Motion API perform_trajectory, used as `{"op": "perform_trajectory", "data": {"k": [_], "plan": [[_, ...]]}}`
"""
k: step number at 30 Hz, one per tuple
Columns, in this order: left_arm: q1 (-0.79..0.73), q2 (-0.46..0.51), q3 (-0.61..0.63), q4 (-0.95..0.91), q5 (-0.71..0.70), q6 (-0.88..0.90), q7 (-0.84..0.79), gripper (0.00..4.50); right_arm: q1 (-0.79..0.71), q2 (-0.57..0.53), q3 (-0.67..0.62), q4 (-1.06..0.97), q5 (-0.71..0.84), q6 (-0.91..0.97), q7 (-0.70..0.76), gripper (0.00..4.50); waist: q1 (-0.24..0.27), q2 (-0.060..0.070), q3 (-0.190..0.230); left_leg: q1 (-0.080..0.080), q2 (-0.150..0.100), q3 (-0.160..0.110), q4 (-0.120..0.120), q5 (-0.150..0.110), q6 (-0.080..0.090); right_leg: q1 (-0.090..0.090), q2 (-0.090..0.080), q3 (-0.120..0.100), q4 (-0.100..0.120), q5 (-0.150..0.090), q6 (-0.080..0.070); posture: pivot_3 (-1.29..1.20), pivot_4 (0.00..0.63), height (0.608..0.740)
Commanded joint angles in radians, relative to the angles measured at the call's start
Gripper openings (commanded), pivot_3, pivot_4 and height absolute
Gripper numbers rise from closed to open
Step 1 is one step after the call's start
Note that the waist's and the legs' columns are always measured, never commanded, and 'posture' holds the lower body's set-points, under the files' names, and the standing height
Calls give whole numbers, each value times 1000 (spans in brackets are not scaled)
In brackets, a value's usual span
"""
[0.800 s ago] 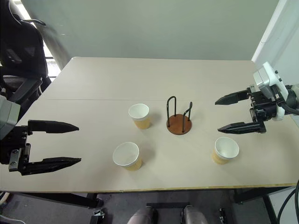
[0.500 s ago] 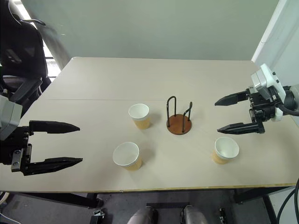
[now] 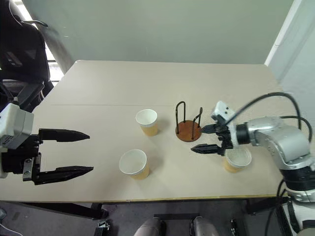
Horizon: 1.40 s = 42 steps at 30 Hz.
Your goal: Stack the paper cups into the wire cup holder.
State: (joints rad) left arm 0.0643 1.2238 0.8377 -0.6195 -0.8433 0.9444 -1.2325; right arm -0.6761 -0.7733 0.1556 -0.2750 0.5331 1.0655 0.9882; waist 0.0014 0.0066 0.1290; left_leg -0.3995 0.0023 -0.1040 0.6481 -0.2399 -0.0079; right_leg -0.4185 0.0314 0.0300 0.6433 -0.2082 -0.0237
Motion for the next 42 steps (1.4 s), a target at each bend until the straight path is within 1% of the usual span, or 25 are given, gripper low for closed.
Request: {"op": "perform_trajectory", "data": {"k": [1, 6, 10, 14, 16, 21, 24, 30, 34, 35, 37, 40, 42], "plan": [[-32, -2, 22, -14, -37, 8, 33, 4485, -51, 34, 15, 27, -31, 51, -84, 4500, 1, 0, 0, 0, 0, 0, 0, 0, 0, 0, 0, 0, 0, 0, 0, 0, 150, 740], [-38, -7, 71, -45, -104, 54, 63, 4485, -73, 114, 44, 112, -75, 33, -149, 4500, 2, 0, 0, 0, 0, 0, 0, -1, -1, -1, 0, 0, 0, 0, -1, 0, 150, 740], [-26, -8, 103, -63, -126, 83, 85, 4485, -94, 143, 53, 146, -90, 27, -162, 4500, 2, 0, 0, -1, 0, 0, -1, -3, -2, -2, 0, -1, 1, 1, -1, 0, 150, 740], [-11, -17, 127, -86, -140, 101, 108, 4485, -110, 192, 72, 192, -123, -21, -178, 4500, 1, 0, 0, -1, 0, 0, -1, -4, -2, -3, 0, -1, 1, 1, -1, 0, 150, 740], [-3, -23, 137, -97, -150, 108, 116, 4485, -122, 227, 67, 219, -139, -50, -198, 4500, 1, 0, 0, 0, 1, 0, -1, -4, -2, -3, 0, -1, 1, 1, -1, 0, 150, 740], [11, -24, 153, -109, -160, 117, 130, 4485, -153, 277, 51, 250, -166, -92, -223, 4500, 1, 0, 0, -1, 1, 0, -1, -4, -2, -3, 0, -1, 1, 1, -2, 0, 150, 740], [18, -24, 159, -111, -161, 115, 134, 4500, -165, 289, 42, 269, -182, -117, -238, 3893, 1, 0, 0, -1, 1, 0, -1, -4, -2, -3, 0, -1, 1, 1, -3, 0, 150, 740], [32, -23, 164, -110, -152, 109, 135, 4500, -169, 288, 47, 283, -197, -135, -230, 1738, 3, 0, 0, -1, 1, 0, -1, -4, -3, -4, 0, -1, 1, 1, -3, 0, 150, 740], [30, -16, 163, -104, -151, 106, 132, 4500, -171, 254, 81, 281, -216, -138, -188, 267, 3, 0, 0, -1, 1, 0, -1, -5, -3, -4, 0, -1, 1, 1, -3, 0, 150, 740], [29, -14, 161, -103, -151, 106, 132, 4500, -167, 240, 93, 278, -218, -146, -163, 19, 3, 0, 0, -1, 1, 0, -1, -5, -3, -4, 0, -2, 1, 1, -3, 0, 150, 740], [27, -12, 158, -102, -152, 105, 131, 4500, -137, 182, 125, 234, -200, -201, -45, 19, 5, 0, 0, -1, 1, 0, -1, -5, -3, -4, 0, -1, 1, 1, -3, 0, 150, 740], [23, -5, 148, -94, -152, 100, 123, 4500, -84, 108, 131, 152, -133, -276, 143, 19, 6, -1, -1, -1, 1, 0, -1, -5, -3, -3, 0, -1, 1, 1, -3, 0, 150, 740], [15, 2, 134, -85, -152, 93, 118, 4500, -43, 57, 141, 110, -116, -352, 260, 19, 5, -1, -1, -2, 1, 0, -1, -6, -4, -3, 0, -1, 0, 0, -3, 0, 150, 740]]}}
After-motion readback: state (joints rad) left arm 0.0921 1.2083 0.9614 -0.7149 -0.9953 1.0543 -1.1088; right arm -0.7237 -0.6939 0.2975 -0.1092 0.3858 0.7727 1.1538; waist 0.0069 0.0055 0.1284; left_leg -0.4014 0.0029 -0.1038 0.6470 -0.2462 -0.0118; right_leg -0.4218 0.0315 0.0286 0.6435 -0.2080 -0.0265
